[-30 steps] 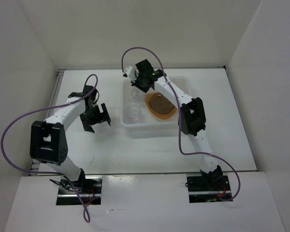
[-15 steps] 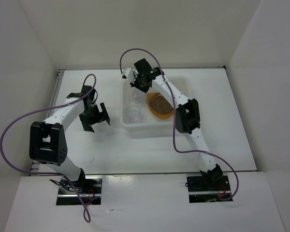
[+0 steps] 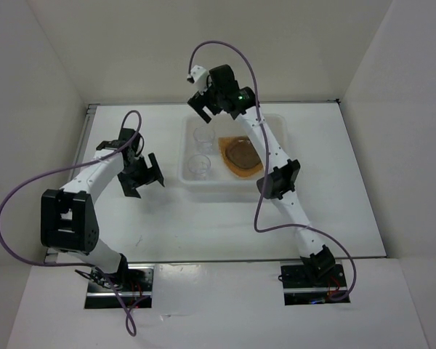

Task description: Place the mixed dishes into the plastic bin

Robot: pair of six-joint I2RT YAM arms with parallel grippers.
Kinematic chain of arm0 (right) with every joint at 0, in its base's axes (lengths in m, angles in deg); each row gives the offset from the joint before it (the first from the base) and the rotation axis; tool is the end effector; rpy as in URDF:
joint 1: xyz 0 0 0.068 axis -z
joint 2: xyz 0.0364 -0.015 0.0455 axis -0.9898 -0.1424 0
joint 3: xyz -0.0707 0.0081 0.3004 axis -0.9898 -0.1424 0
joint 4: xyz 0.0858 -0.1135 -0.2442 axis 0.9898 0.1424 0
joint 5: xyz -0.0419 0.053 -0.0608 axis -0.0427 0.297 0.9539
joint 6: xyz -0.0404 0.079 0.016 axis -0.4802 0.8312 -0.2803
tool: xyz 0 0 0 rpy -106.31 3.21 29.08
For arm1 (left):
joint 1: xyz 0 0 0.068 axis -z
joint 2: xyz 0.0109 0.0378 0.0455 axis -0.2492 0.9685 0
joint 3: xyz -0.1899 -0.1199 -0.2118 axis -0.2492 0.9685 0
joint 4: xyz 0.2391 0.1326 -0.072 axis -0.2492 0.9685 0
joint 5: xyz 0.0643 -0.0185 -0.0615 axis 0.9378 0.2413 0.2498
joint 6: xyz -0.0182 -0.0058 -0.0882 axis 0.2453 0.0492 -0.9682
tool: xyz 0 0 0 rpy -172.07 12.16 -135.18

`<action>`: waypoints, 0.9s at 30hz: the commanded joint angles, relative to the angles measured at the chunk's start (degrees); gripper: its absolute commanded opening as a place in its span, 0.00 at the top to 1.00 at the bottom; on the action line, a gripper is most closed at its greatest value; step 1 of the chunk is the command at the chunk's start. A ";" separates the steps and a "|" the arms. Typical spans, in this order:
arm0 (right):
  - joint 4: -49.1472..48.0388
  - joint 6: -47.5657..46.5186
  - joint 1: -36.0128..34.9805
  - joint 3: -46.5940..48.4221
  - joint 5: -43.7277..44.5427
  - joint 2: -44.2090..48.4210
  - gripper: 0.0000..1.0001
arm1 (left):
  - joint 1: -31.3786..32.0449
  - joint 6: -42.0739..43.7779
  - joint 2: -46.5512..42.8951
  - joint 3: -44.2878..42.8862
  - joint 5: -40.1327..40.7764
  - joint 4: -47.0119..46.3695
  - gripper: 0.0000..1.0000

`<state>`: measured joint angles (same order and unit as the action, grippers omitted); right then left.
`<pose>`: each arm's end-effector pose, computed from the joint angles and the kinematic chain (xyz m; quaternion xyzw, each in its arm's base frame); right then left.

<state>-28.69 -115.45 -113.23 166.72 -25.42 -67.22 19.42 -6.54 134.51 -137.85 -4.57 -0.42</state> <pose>0.5409 0.3377 0.3226 -0.4573 0.7564 0.0466 0.4654 0.3334 -0.0367 0.2115 -0.2581 0.9520 -0.0987 0.1319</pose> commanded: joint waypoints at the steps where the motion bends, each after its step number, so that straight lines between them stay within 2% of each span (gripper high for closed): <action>1: -2.87 7.76 1.97 2.07 6.34 5.40 0.02 | -0.77 0.93 -3.99 -2.50 2.09 -0.40 0.00; 6: 1.16 13.21 3.12 2.07 15.13 9.71 0.02 | -0.78 2.78 -8.56 -4.26 4.64 -4.70 0.00; 9: 4.77 13.22 3.12 2.07 24.44 12.61 0.02 | -0.78 3.49 -13.30 -4.27 6.66 -8.56 0.00; 12: 8.46 12.60 3.12 2.07 25.52 17.53 0.02 | -1.39 6.12 -19.36 -3.74 8.59 -12.43 0.00; 16: 12.68 13.13 3.12 1.46 29.19 23.77 0.02 | 0.01 7.18 -19.38 -4.71 11.32 -11.91 0.00; 20: 12.69 13.75 3.12 -8.71 30.88 35.28 0.02 | 1.25 7.18 -21.12 -4.01 8.16 -14.10 0.00; 23: 14.00 13.22 2.50 -20.22 29.31 43.26 0.02 | 1.95 7.18 -23.32 -2.69 7.45 -14.63 0.00; 27: 14.01 12.52 3.91 -29.20 28.68 49.69 0.02 | 3.09 7.18 -26.75 -1.10 6.05 -14.03 0.00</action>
<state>-17.19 -102.88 -109.78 143.16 3.14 -19.90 22.02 -0.44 111.40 -139.60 3.25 -12.95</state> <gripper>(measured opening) 0.983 0.999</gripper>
